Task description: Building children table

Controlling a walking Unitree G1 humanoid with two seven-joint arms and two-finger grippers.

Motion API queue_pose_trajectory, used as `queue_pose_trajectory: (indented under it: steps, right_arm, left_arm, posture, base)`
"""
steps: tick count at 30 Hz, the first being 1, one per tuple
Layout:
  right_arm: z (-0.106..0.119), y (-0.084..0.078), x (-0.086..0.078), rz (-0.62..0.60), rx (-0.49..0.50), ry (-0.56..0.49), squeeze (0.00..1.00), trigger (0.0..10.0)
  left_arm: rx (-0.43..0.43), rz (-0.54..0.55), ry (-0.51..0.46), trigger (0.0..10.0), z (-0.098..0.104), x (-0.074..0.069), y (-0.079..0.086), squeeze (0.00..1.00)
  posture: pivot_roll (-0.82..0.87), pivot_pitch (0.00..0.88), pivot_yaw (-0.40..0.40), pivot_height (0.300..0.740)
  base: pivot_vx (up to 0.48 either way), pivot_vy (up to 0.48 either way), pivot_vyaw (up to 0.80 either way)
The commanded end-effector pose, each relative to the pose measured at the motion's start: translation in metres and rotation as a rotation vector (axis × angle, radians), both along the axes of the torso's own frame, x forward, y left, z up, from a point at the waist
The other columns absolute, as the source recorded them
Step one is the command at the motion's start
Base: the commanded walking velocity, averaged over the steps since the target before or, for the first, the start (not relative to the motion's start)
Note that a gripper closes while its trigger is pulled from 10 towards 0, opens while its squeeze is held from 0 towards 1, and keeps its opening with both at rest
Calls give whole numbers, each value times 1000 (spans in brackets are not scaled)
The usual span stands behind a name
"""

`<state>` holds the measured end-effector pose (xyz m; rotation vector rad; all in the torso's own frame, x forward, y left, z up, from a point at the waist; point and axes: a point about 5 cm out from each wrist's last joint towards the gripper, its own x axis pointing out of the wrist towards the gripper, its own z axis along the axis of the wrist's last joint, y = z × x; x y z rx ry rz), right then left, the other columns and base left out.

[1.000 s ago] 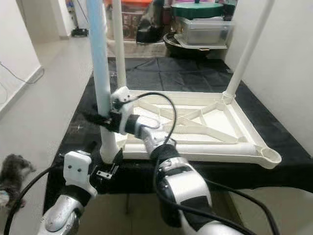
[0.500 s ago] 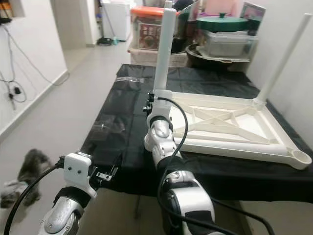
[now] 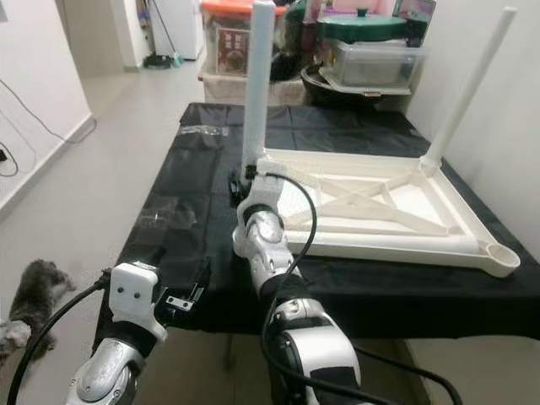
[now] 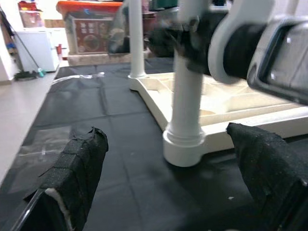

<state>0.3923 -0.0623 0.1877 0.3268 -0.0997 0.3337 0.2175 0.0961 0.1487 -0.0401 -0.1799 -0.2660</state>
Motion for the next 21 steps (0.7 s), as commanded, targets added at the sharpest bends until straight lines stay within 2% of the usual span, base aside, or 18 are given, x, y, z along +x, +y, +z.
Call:
queue_pose_trajectory:
  steps: [1,2,5,6,8,9,10,12,14,20,21]
  right_arm:
    - [19,5,1,174,36,-83,0,10000]
    - [19,5,1,174,36,-83,0,10000]
    - [7,6,-6,578,-92,-25,0,10000]
    - [7,6,-6,578,-92,-25,0,10000]
    - [-2,12,-16,828,-171,7,0,10000]
    - [-2,12,-16,828,-171,7,0,10000]
    - [-8,18,-25,1003,-242,14,0,10000]
    - [-8,18,-25,1003,-242,14,0,10000]
    - [-10,24,-29,1069,-265,19,0,10000]
    - [-5,36,-32,1157,-218,19,0,10000]
    - [-2,38,-33,1163,-201,11,0,0]
  left_arm:
    - [4,-9,11,10000,-4,1,-2,0]
    - [4,-9,11,10000,-4,1,-2,0]
    - [-5,-16,16,10000,-4,1,-2,0]
    - [-5,-16,16,10000,-4,1,-2,0]
    - [-4,-21,17,10000,-4,1,-2,0]
    - [-4,-21,17,10000,-4,1,-2,0]
    - [0,-23,16,10000,-5,1,-4,0]
    - [0,-23,16,10000,-5,1,-4,0]
    - [2,-22,14,10000,-4,1,-4,0]
    - [8,-7,9,10000,-3,2,0,0]
    - [10,-6,9,10000,-3,2,0,0]
  posture:
    - [4,0,-40,740]
    - [4,0,-40,740]
    - [6,0,-44,740]
    - [6,0,-44,740]
    - [-1,0,-38,740]
    - [-1,0,-38,740]
    - [-1,0,-38,740]
    - [-1,0,-38,740]
    - [11,0,-39,740]
    - [21,0,-44,740]
    - [21,0,-44,740]
  base:
    - [0,0,0]
    - [0,0,0]
    - [0,0,0]
    - [0,0,0]
    - [0,0,0]
    - [0,0,0]
    - [0,0,0]
    - [0,0,0]
    - [0,0,0]
    - [0,0,0]
    - [0,0,0]
